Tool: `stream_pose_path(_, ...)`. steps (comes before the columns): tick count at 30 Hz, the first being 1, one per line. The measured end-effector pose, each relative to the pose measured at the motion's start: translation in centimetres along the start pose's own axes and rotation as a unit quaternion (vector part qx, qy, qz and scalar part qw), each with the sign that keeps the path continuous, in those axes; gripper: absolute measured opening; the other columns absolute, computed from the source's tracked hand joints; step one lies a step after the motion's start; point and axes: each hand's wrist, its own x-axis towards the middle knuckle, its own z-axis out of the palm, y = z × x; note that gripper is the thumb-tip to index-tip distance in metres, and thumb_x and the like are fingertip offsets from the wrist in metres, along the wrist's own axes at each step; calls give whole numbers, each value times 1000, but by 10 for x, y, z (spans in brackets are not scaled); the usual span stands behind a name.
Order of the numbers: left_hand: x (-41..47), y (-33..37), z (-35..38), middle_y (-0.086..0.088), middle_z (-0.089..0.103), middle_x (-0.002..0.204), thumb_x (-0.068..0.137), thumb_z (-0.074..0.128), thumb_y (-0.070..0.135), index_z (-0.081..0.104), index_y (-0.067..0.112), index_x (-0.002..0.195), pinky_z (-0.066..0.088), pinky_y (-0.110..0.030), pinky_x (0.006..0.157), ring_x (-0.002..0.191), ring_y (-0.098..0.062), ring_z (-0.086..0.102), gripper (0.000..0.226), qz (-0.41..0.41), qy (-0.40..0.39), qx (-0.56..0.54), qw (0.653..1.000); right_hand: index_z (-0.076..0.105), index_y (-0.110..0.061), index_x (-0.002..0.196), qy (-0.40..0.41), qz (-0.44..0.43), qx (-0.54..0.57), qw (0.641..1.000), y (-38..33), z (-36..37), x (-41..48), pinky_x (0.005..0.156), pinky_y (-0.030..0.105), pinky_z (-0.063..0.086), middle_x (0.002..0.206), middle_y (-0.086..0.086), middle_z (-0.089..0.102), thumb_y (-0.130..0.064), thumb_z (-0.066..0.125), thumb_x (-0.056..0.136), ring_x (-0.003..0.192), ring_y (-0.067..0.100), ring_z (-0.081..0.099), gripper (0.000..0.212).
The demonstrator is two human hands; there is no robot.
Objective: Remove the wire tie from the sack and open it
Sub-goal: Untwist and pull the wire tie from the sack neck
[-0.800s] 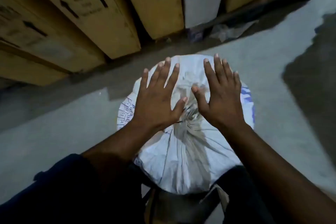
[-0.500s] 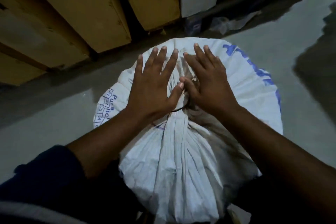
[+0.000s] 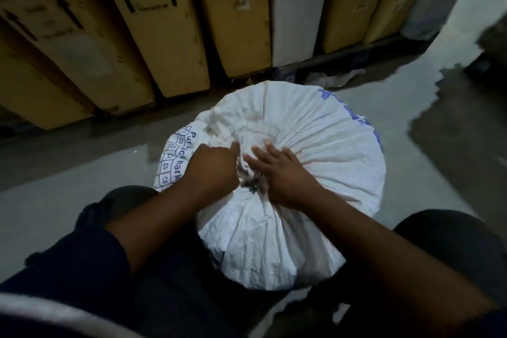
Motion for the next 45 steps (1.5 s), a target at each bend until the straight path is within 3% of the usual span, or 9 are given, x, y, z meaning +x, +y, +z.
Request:
stream_pose_path(5, -27, -1, -31, -6, 74, 101, 95, 53, 35, 74, 19, 98, 43, -34, 75, 96, -29, 70, 26, -4, 52, 5, 999, 31, -33, 158, -38, -69, -50, 996, -10, 6, -25, 122, 54, 15, 170, -1, 19, -33, 17, 77, 158, 28, 13, 82)
stream_pose_path(9, -3, -7, -34, -10, 69, 132, 91, 59, 25, 73, 17, 126, 46, -44, 101, 128, -35, 61, 38, 120, 199, -31, 972, 43, -29, 153, -74, -107, -75, 989, -15, 13, -39, 120, 52, 23, 166, 0, 30, -35, 7, 69, 153, 29, 26, 91)
stream_pose_path(12, 12, -8, -22, -8, 38, 169, 106, 48, 30, 43, 24, 160, 18, -47, 129, 160, -31, 27, 54, 108, 47, -91, 989, 49, -29, 147, -83, -129, -98, 983, -19, 18, -45, 117, 51, 29, 159, 1, 41, -34, 13, 71, 139, 31, 43, 85)
stream_pose_path(15, 6, -5, -5, -11, 59, 150, 105, 36, 47, 54, 23, 152, 39, -42, 116, 143, -33, 51, 56, 72, -113, -191, 972, 59, -25, 138, -88, -142, -67, 984, -23, 17, -45, 116, 49, 34, 150, 1, 52, -29, 29, 76, 137, 29, 46, 70)
stream_pose_path(21, -43, 35, 14, -2, 49, 133, 96, 53, 43, 73, 24, 116, 45, -35, 77, 119, -25, 58, 34, 93, -69, -116, 986, 84, -17, 86, -146, -3, 293, 945, 11, -54, -32, 80, 27, 55, 87, 1, 81, -13, 59, 69, 86, 17, 75, 31)
stream_pose_path(26, -67, 70, 19, -12, -24, 174, 100, 56, 29, 61, 20, 143, 20, -52, 128, 163, -38, -8, 44, 68, -133, -148, 978, 80, -10, 76, 5, 105, 396, 912, 39, -61, -12, 53, 22, 48, 69, 11, 76, 10, 52, 77, 58, 12, 66, 34)
stream_pose_path(31, -54, 35, -9, 7, 52, 140, 96, 56, 59, 78, 24, 90, 53, -35, 88, 110, -18, 66, 41, -14, 25, -288, 957, 79, -17, 80, 40, 78, 405, 910, 34, -38, 5, 73, 35, 57, 77, 3, 78, -5, 67, 82, 75, 17, 74, 16)
stream_pose_path(34, -35, 5, -13, 14, 54, 111, 86, 64, 64, 77, 34, 99, 50, -34, 80, 97, -13, 62, 35, -44, 51, -263, 962, 76, -18, 78, 72, 83, 414, 903, 36, -41, 8, 66, 33, 54, 72, 1, 76, -20, 78, 82, 67, 15, 71, 5)
stream_pose_path(45, -6, -5, 13, 8, 38, 132, 66, 75, 81, 47, 42, 149, 36, -41, 104, 129, -18, 43, 96, -22, -60, -155, 986, 80, -29, 95, -74, 13, 288, 955, 33, -35, -10, 76, 15, 52, 82, -19, 75, -5, 76, 79, 81, -8, 68, 29)
